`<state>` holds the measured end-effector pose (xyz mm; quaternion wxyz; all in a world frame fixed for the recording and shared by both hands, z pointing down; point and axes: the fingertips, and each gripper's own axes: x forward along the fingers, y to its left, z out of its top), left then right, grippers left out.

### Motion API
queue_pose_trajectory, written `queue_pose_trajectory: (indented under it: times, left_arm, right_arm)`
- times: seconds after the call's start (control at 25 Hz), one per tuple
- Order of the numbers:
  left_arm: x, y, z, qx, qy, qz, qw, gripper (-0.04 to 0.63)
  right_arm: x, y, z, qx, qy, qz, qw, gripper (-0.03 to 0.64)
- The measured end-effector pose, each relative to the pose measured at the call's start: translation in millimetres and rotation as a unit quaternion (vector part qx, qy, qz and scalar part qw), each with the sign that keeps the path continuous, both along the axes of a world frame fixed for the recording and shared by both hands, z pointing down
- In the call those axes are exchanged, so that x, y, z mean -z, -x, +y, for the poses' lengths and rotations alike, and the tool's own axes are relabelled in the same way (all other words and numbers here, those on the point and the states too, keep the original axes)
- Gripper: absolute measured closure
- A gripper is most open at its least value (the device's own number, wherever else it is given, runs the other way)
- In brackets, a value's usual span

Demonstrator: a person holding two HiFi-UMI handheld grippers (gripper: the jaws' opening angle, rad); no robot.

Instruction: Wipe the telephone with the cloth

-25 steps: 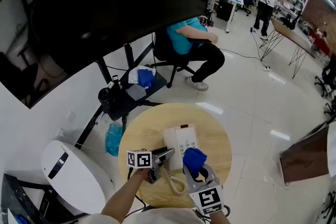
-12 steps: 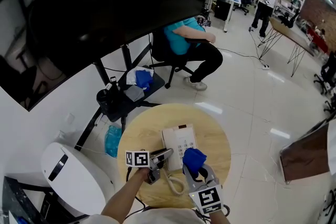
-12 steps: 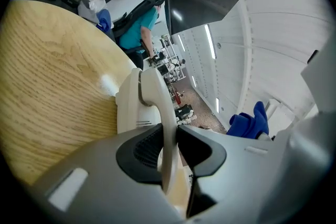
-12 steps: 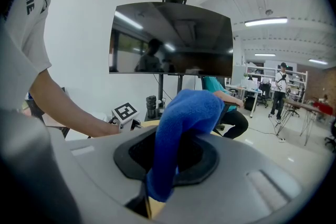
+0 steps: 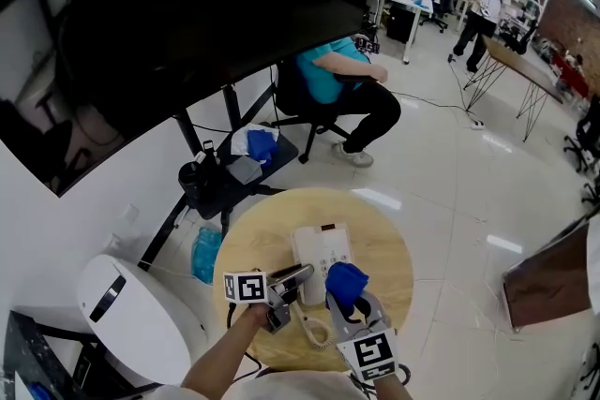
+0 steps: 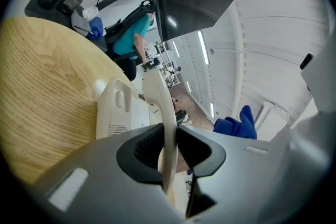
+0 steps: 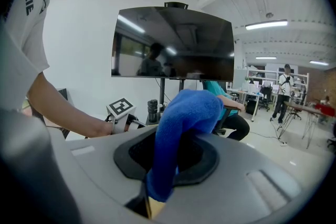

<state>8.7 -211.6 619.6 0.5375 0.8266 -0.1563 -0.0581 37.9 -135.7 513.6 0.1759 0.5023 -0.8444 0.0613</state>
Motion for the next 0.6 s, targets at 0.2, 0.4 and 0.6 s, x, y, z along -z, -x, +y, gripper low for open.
queue_pose_trajectory:
  times: [0.2, 0.4, 0.6]
  left_arm:
    - [38, -3, 7, 0.001, -0.026, 0.023, 0.9994, 0.517]
    - [80, 2, 17, 0.013, -0.073, 0.029, 0.9968, 0.517]
    - [112, 5, 30, 0.015, -0.104, 0.045, 0.9934, 0.518]
  right_arm:
    - [14, 0, -3, 0.006, -0.018, 0.001, 1.000, 0.555]
    - [35, 4, -1, 0.014, -0.042, 0.002, 0.999, 0.555]
    - [57, 11, -1, 0.028, -0.068, 0.002, 0.997, 0.555]
